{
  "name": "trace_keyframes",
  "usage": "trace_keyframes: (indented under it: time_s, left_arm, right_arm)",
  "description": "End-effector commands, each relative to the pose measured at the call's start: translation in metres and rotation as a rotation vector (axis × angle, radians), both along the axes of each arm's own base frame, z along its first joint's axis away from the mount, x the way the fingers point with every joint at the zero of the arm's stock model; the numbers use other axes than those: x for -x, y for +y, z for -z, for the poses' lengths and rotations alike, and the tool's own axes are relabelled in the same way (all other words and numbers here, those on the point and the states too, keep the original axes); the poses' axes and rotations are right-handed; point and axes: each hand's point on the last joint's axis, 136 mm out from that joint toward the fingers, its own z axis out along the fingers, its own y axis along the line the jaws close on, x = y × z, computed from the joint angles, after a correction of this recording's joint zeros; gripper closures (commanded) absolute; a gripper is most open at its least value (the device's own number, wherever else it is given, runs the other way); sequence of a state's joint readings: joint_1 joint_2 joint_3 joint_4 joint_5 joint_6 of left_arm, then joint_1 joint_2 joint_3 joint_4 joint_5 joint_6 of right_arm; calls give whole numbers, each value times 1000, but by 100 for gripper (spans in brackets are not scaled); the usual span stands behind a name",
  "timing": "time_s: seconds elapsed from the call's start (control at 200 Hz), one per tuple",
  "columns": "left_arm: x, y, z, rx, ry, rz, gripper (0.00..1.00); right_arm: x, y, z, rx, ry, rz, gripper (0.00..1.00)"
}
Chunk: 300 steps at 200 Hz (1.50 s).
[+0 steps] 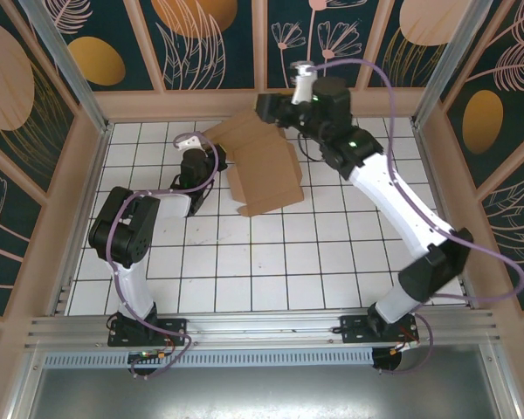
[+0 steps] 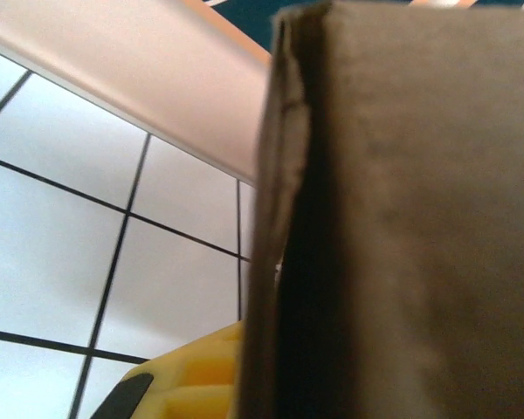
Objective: Fold the paper box
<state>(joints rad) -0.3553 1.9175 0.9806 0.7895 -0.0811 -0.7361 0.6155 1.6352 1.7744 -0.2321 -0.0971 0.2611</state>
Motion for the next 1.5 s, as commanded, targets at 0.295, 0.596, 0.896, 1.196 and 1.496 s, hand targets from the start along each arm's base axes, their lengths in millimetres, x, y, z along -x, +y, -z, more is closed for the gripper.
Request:
trace_keyframes:
  time_s: [0.295, 0.596, 0.896, 1.196, 1.496]
  left_arm:
    - [-1, 18, -26, -64, -43, -82, 100]
    - [0, 14, -25, -52, -49, -62, 100]
    - [1, 14, -26, -51, -51, -61, 100]
    - [0, 12, -23, -48, -41, -56, 100]
    - [-1, 11, -19, -48, -28, -53, 100]
  right_arm:
    - [-42, 26, 66, 171, 229, 86, 40]
    - [-55, 25, 89, 158, 294, 100, 52]
    - [-63, 26, 97, 124, 344, 114, 67]
    - [-65, 29, 108, 131, 387, 114, 72]
    - [-65, 27, 106, 131, 383, 120, 97]
